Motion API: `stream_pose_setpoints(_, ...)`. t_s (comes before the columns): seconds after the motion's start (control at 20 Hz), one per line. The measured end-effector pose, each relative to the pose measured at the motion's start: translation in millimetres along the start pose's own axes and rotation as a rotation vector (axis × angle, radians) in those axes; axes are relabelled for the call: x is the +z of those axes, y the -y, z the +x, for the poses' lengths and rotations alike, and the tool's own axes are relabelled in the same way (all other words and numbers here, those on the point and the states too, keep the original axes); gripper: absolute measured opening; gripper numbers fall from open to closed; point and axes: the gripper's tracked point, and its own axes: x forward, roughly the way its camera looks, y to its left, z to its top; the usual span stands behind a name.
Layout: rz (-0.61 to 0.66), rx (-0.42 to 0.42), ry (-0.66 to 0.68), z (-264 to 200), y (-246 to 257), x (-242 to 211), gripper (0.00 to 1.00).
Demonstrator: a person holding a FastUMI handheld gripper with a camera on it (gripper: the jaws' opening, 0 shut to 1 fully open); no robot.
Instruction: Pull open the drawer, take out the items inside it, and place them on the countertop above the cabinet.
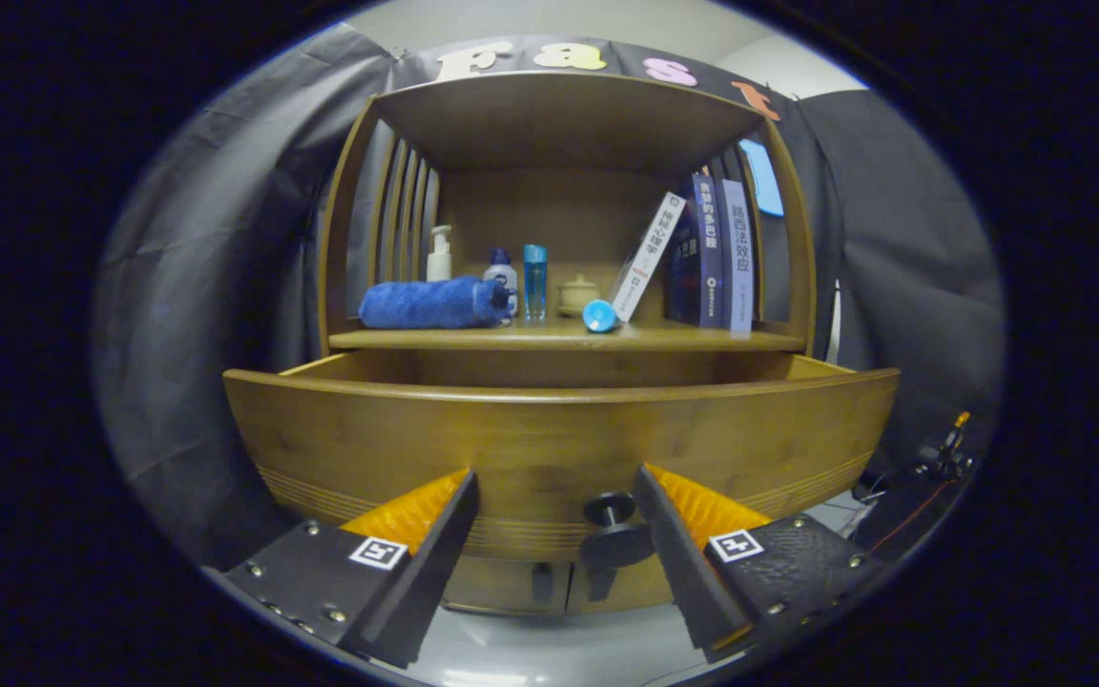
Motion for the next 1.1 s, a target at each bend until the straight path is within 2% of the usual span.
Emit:
stream_pose_setpoints(0.35,0.008,0.008,0.032,32,-3,8,1.0)
stream_pose_setpoints(0.8,0.012,0.001,0.007,87,-7,16,1.0)
stream_pose_setpoints(1.1,0.036,0.005,-0.029,95,-5,20,0.99)
